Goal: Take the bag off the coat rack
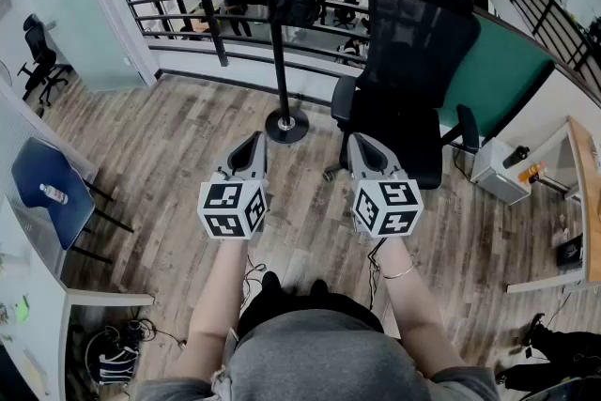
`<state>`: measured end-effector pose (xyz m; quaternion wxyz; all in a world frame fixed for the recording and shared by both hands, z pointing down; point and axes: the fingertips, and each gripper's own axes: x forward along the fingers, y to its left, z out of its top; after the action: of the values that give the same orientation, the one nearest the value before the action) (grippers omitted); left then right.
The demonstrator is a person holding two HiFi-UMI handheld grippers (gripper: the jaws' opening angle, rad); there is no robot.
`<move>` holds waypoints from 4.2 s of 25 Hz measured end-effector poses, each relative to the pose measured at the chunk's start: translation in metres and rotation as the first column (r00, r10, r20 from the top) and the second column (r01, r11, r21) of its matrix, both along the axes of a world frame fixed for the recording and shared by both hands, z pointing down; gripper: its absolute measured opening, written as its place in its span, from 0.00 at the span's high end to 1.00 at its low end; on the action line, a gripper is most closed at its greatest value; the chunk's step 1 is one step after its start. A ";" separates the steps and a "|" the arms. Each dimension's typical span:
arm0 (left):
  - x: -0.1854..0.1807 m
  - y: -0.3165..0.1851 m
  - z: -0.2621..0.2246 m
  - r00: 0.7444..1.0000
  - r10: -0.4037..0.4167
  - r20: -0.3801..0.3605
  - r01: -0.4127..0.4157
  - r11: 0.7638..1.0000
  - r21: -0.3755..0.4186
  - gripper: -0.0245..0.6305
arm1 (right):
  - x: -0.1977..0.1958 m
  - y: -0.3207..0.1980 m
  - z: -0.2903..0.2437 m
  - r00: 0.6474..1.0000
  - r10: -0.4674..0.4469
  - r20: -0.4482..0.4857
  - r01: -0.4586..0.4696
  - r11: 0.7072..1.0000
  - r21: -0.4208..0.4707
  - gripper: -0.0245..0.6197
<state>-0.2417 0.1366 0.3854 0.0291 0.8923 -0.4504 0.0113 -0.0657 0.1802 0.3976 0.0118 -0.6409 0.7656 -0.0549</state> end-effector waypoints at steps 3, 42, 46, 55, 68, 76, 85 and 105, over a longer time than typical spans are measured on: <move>0.004 0.007 0.009 1.000 -0.015 -0.003 0.015 1.000 -0.020 0.93 | 0.007 0.008 0.006 1.000 -0.003 -0.001 0.003 1.000 -0.010 0.96; 0.046 -0.210 0.031 0.998 -0.041 -0.048 0.035 0.992 -0.120 0.69 | 0.061 -0.202 0.001 0.999 0.012 0.033 -0.011 1.000 -0.028 0.76; 0.049 -0.274 0.014 0.999 -0.009 -0.046 0.005 0.996 -0.090 0.69 | 0.058 -0.261 -0.020 1.000 0.015 0.012 -0.015 1.000 0.005 0.76; 0.068 -0.369 -0.028 0.997 0.041 -0.060 -0.044 0.998 -0.037 0.69 | 0.065 -0.347 -0.070 0.998 0.049 -0.049 -0.045 0.996 0.080 0.75; 0.116 -0.447 -0.085 0.999 0.039 -0.026 -0.037 0.998 0.047 0.63 | 0.081 -0.442 -0.122 0.994 0.014 -0.111 0.001 0.991 0.134 0.66; 0.156 -0.487 -0.105 1.000 0.011 0.028 -0.013 0.997 0.070 0.59 | 0.101 -0.504 -0.141 0.987 -0.042 -0.155 0.062 0.990 0.126 0.59; 0.193 -0.528 -0.119 0.995 -0.057 0.086 0.051 0.996 0.072 0.57 | 0.116 -0.558 -0.169 0.974 -0.125 -0.190 0.152 0.979 0.137 0.49; 0.223 -0.577 -0.108 0.976 -0.175 0.127 0.172 0.984 0.034 0.57 | 0.103 -0.630 -0.177 0.921 -0.215 -0.326 0.259 0.961 0.097 0.43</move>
<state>-0.0185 -0.4409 0.2772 -0.0093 0.8471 -0.5277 0.0615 0.0369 -0.4500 0.2210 -0.0718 -0.5416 0.8316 0.0995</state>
